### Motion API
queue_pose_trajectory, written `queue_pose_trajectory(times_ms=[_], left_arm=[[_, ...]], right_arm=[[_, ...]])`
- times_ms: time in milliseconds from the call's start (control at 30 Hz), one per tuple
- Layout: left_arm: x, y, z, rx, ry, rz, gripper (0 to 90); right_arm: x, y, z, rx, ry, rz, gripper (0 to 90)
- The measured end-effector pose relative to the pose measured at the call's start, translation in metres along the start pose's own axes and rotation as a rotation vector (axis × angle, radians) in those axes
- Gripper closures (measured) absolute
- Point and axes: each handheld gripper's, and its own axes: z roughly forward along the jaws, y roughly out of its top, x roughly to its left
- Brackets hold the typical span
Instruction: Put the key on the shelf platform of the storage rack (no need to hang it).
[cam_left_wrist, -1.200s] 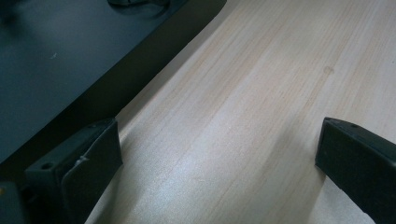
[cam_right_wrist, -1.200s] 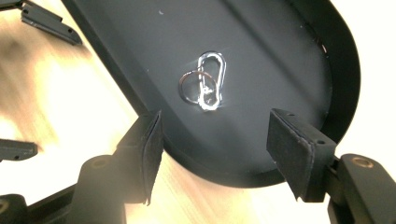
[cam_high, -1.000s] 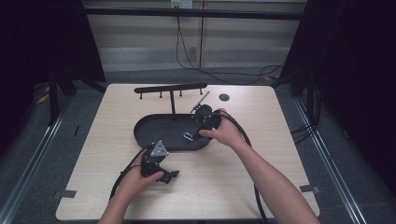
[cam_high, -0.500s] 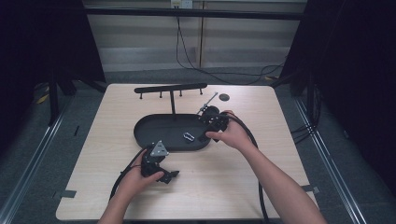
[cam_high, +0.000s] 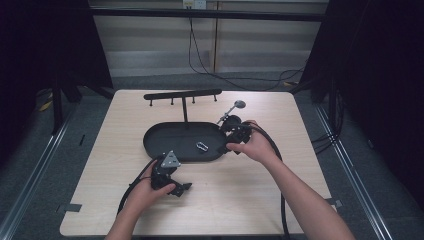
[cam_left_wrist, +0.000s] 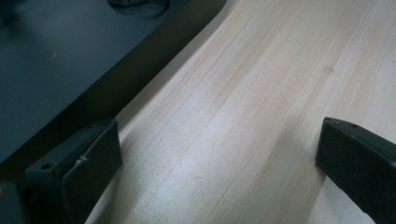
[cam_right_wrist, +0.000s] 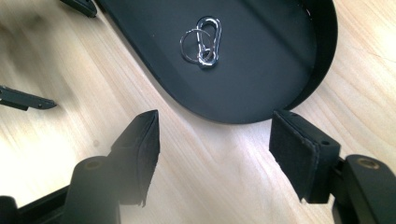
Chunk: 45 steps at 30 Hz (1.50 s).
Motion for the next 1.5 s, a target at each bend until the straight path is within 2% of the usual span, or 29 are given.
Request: queue_pose_trajectory(times_ms=[1500], left_arm=[[0.000,0.000,0.000,0.002,-0.002,0.002,0.0]], right_arm=[[0.003,-0.046,-0.012,-0.005,-0.001,-0.009,33.5]])
